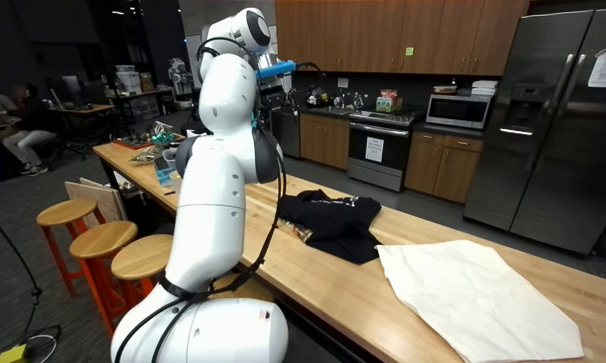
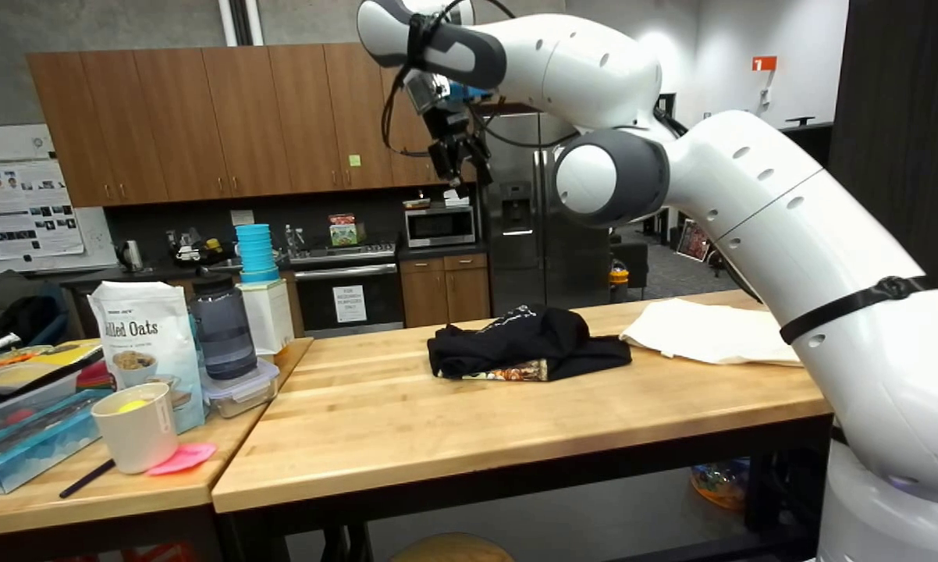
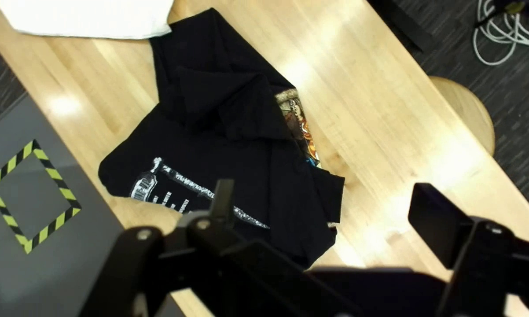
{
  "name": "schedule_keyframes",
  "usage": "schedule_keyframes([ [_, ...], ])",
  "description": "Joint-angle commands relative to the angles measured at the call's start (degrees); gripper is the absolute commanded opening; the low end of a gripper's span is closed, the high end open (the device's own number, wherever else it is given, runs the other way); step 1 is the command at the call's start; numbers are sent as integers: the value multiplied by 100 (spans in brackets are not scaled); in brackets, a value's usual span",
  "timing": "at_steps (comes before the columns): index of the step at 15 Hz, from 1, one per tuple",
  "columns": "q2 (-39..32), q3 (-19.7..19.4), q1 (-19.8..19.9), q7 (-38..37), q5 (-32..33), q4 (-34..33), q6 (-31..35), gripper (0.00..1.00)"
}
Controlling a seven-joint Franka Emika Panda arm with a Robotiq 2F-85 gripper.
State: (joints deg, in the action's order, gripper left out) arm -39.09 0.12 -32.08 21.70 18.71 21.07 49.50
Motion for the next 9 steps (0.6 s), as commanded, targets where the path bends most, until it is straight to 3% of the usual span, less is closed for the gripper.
schedule_keyframes([
  [1, 457, -127, -151, 1071, 509, 370, 182, 100],
  [5, 507, -135, -188, 1492, 703, 190, 332, 100],
  [6, 263, -109, -183, 1561, 802, -280, 241, 100],
  [7, 617, -132, -164, 1340, 667, 304, 550, 100],
  [9, 549, -178, -105, 913, 637, 230, 852, 100],
])
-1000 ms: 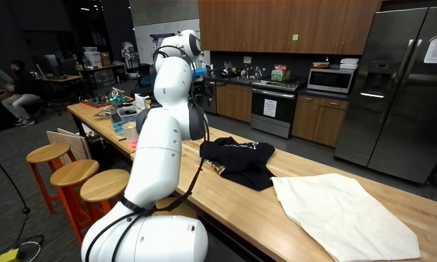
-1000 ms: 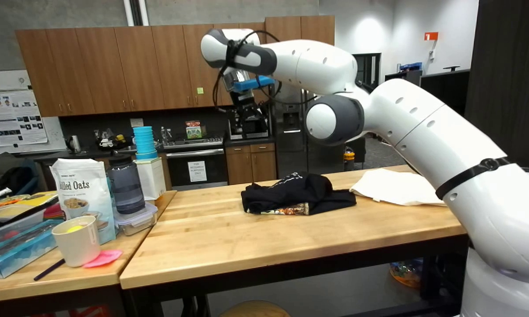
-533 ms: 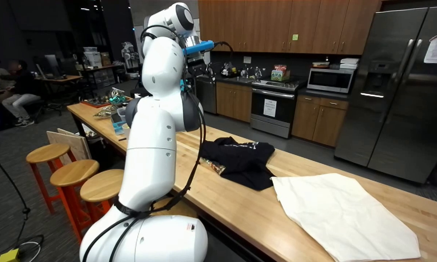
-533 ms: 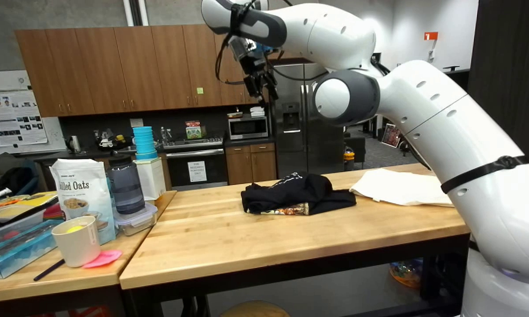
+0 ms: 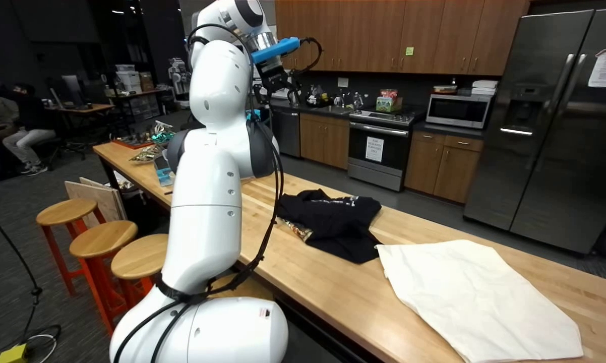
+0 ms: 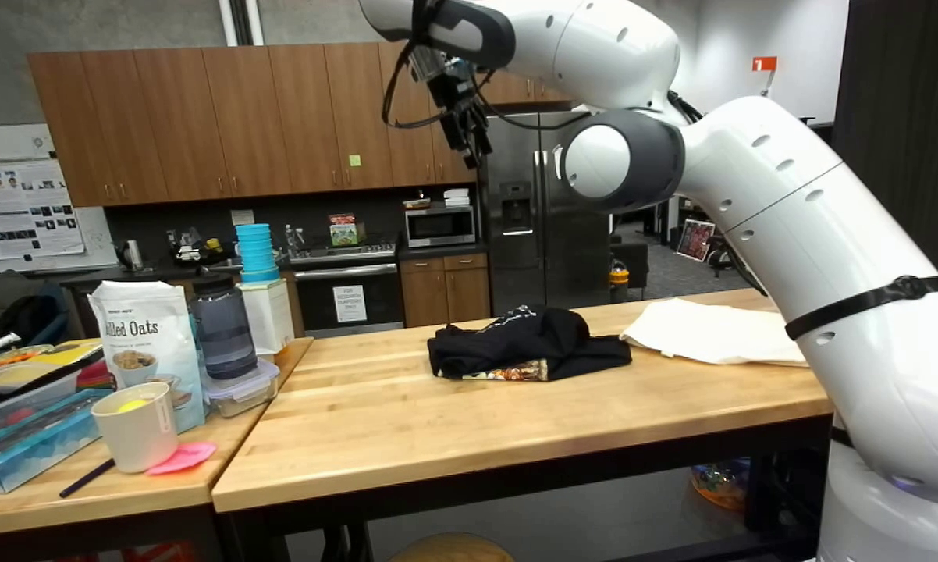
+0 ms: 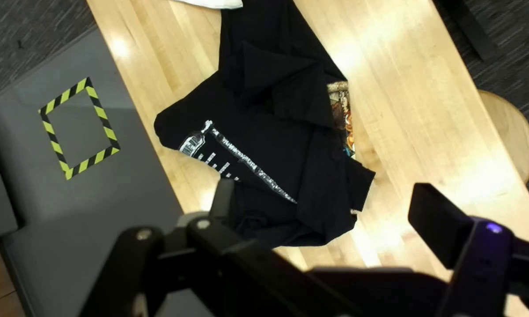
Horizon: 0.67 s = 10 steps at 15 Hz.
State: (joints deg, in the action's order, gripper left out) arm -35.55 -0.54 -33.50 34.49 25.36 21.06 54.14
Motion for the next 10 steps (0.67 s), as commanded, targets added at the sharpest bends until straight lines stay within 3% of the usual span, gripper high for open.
schedule_keyframes([
  [1, 153, -136, 64, -579, -35, 194, 617, 100],
  [10, -344, -224, 211, -1591, -142, -49, 2032, 100],
])
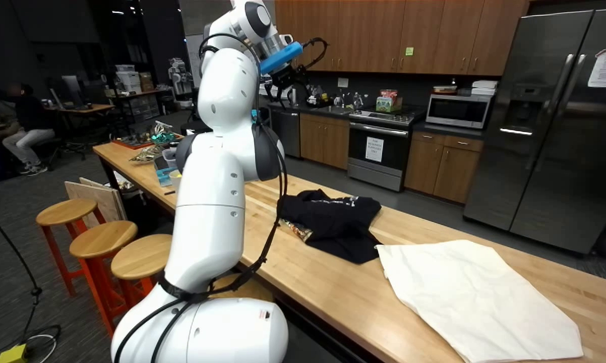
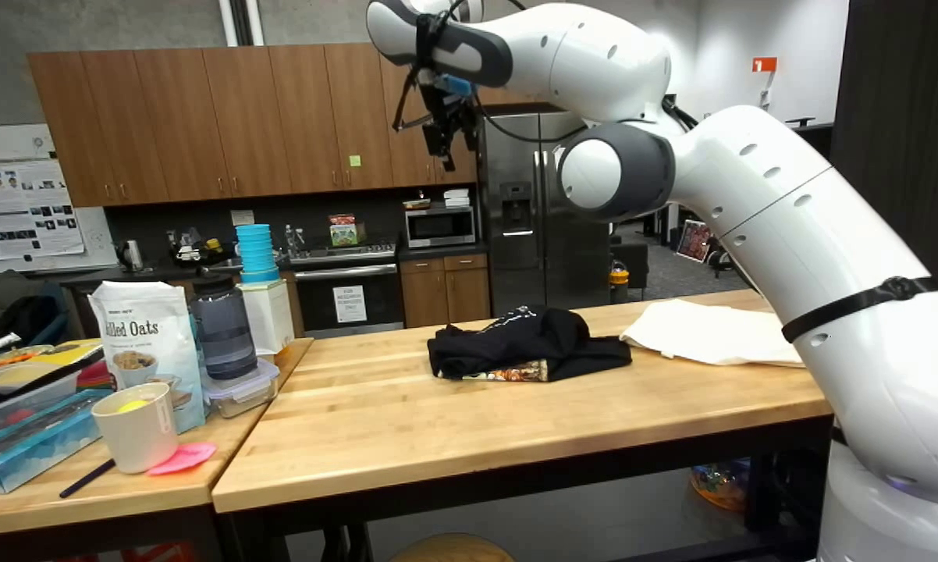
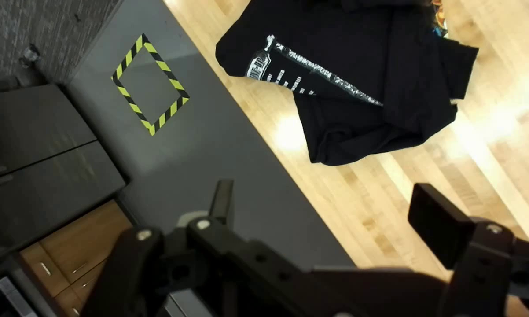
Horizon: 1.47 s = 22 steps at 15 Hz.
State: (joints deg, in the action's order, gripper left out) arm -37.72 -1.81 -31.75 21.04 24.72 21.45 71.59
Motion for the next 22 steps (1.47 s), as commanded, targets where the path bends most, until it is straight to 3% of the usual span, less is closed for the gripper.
schedule_keyframes([
  [1, -169, -126, 44, -299, -62, -91, 389, 100],
  [7, -488, -272, 110, -842, -78, -92, 853, 100],
  [16, -998, -293, 168, -1461, -201, -91, 735, 100],
  [22, -1381, -239, 408, -1587, -544, -136, 309, 100],
])
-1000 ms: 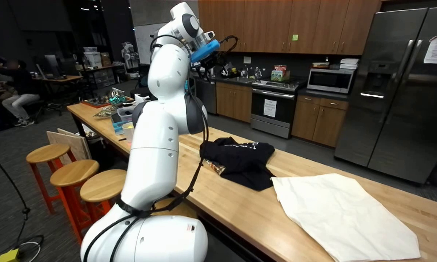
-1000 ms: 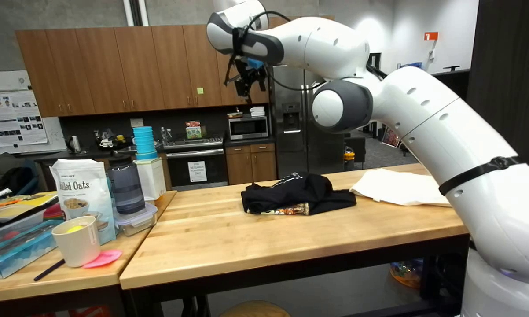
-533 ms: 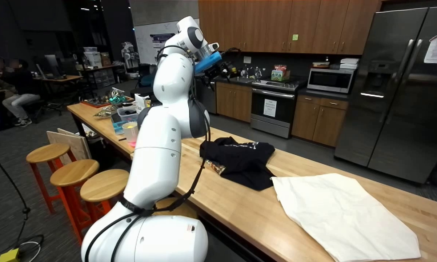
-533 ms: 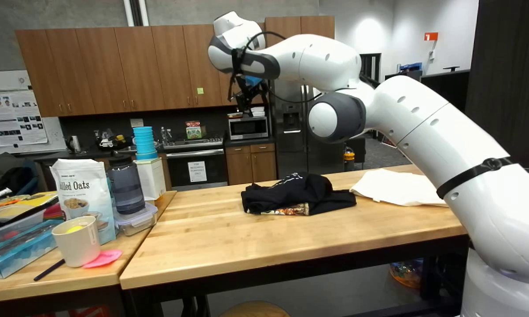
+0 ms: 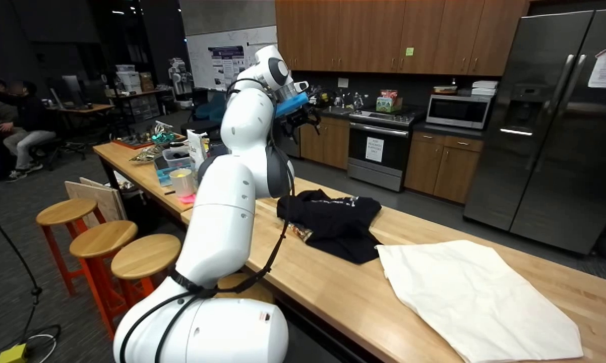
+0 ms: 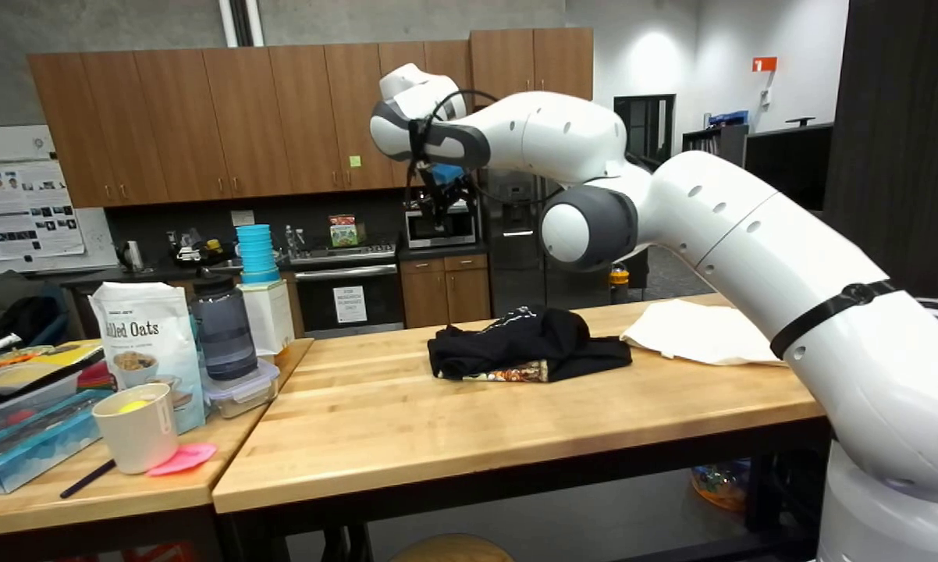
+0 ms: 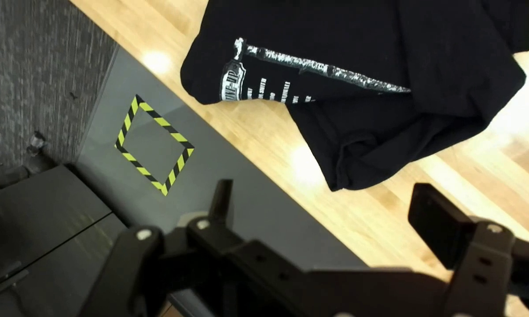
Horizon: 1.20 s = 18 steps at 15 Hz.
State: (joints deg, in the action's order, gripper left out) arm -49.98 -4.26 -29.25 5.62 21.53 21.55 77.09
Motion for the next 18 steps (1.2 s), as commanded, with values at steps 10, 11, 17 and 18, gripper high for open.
schedule_keyframes([
  [10, -365, 341, 435, 80, -967, -165, -606, 100],
  [11, -343, 455, 474, 143, -1139, -143, -659, 100],
  [17, -241, 1173, 749, 531, -2224, 24, -946, 100],
  [18, -242, 1289, 823, 602, -2410, 27, -1022, 100],
])
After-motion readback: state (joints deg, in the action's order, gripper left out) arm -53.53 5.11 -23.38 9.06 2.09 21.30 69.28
